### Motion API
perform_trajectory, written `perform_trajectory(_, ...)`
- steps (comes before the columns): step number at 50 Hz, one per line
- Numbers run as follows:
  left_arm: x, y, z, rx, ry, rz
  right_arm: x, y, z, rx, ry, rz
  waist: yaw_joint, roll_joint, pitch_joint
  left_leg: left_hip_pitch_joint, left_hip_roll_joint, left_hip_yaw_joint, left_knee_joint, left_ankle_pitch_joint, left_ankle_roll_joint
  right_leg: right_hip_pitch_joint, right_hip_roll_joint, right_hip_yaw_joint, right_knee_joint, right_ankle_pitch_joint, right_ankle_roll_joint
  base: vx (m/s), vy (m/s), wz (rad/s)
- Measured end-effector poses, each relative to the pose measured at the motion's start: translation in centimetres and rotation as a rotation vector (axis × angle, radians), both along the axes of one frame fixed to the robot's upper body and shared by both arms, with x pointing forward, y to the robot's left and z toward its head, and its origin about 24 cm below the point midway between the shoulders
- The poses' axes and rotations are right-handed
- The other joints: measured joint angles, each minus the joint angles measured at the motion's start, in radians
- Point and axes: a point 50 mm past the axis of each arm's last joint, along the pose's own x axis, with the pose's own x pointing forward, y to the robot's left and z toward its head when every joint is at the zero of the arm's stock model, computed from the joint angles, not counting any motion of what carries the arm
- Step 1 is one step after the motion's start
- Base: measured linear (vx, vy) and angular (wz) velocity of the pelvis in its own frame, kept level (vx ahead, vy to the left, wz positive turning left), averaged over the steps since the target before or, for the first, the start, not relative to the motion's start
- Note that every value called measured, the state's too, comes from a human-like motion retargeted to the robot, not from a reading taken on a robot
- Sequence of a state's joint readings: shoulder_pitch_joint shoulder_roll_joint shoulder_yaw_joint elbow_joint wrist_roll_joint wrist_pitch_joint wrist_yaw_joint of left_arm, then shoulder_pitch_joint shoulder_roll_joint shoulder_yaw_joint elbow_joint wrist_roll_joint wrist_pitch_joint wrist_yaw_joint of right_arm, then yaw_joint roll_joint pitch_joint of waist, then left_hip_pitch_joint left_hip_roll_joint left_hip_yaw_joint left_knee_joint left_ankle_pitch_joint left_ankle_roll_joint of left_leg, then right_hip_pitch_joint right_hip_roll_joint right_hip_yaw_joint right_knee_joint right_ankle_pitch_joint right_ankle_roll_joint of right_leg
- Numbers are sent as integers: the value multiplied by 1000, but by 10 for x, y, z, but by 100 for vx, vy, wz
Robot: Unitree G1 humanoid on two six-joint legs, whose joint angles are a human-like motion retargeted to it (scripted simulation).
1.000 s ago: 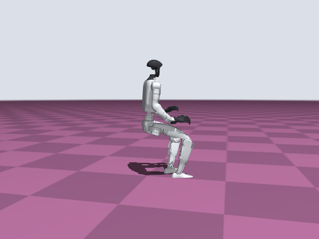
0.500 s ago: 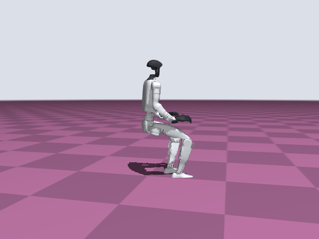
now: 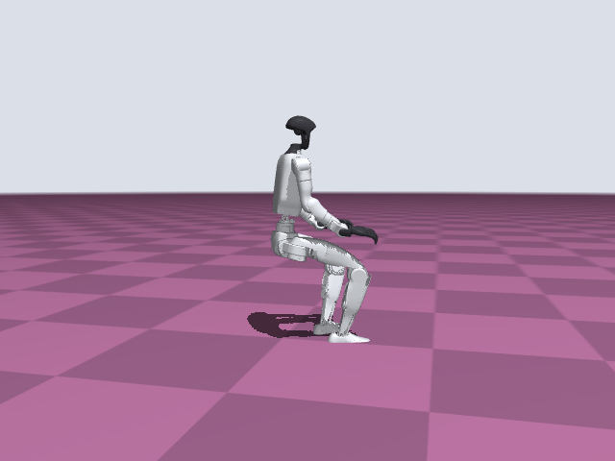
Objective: Upper body actions
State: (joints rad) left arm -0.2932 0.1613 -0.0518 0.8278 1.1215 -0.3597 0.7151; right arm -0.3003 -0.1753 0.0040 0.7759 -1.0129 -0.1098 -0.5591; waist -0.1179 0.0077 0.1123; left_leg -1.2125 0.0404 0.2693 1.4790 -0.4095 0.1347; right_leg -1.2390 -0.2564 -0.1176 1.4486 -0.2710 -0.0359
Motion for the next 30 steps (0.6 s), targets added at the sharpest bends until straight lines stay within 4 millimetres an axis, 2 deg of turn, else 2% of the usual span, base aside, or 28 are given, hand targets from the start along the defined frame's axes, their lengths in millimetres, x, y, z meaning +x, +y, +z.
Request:
perform_trajectory(9, -4, 13, -7, 39, 64, 67, 5, 1, 3, 20, -87, -14, -16, -3, -9, -23, 7, -1, 3, -6, -5, -24, 8, 0, 2, -9, -3, 1, -3, -3)
perform_trajectory(16, -7, 20, -7, 85, 62, 96, 12, 3, 5, -10, -74, 7, -26, -7, -12, -32, 13, -2, 4, -6, -6, -32, 17, 1, 1, -13, -5, 1, -4, -4)
perform_trajectory(30, -1, 12, -5, 94, 45, 88, 0, -3, 4, 56, -98, -56, -7, 7, -12, -44, 4, -1, 2, -4, -5, -42, 9, 1, 3, -15, -3, 0, 0, 0)
